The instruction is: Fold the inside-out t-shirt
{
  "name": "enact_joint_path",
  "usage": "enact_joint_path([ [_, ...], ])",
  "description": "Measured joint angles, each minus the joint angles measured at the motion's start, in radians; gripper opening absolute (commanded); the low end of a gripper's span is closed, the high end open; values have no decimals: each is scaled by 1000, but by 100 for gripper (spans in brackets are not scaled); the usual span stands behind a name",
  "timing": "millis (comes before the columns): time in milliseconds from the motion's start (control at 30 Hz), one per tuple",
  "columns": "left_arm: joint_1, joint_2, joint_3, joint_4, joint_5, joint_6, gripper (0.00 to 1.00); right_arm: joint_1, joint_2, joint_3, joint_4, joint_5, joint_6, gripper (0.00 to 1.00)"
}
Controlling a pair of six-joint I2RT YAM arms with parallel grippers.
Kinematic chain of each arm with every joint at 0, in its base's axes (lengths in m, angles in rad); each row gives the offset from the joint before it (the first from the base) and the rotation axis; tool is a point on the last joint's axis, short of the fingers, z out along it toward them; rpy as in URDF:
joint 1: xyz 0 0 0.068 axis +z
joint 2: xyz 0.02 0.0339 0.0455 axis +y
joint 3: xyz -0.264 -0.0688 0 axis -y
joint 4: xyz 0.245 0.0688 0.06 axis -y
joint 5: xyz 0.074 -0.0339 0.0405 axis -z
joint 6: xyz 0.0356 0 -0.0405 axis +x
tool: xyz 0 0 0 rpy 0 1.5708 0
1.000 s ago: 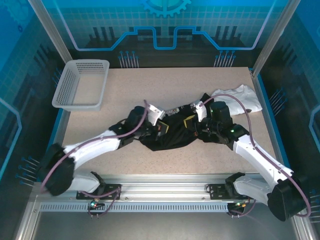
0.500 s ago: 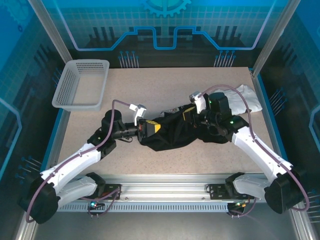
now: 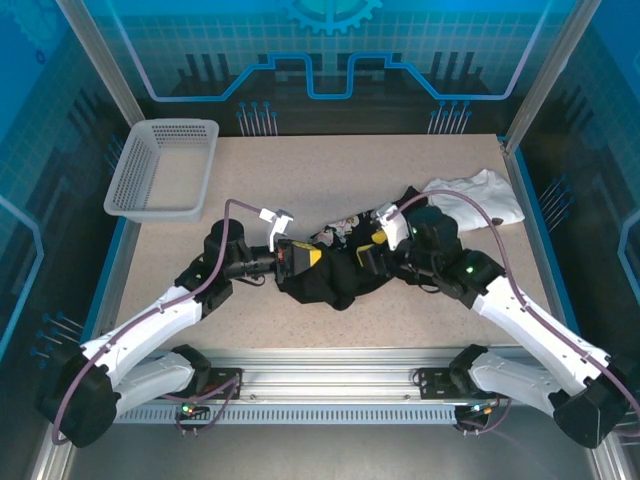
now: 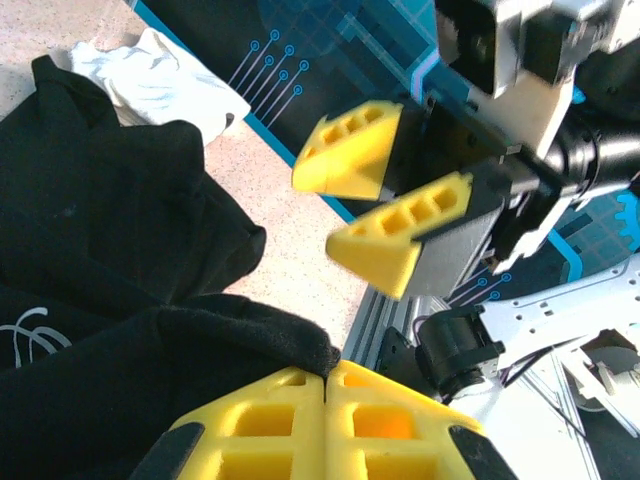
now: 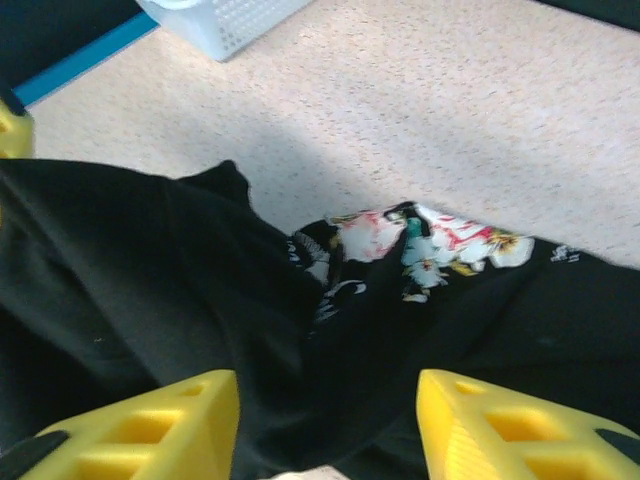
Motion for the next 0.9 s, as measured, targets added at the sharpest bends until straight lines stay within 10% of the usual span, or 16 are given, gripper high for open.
enact_joint_path([
  [367,0,0,5,-10,-7,0,0,135,98,-176,198,-6,85,74],
  [433,0,0,5,-10,-7,0,0,135,147,-176,233,17,91,68],
  [667,0,-32,5,-63,-144,2,0,94,282,-155,304,-48,109,1],
  [900,0,-49,10,-225,-489,48,7,-34,130,-219,529,-338,225,0],
])
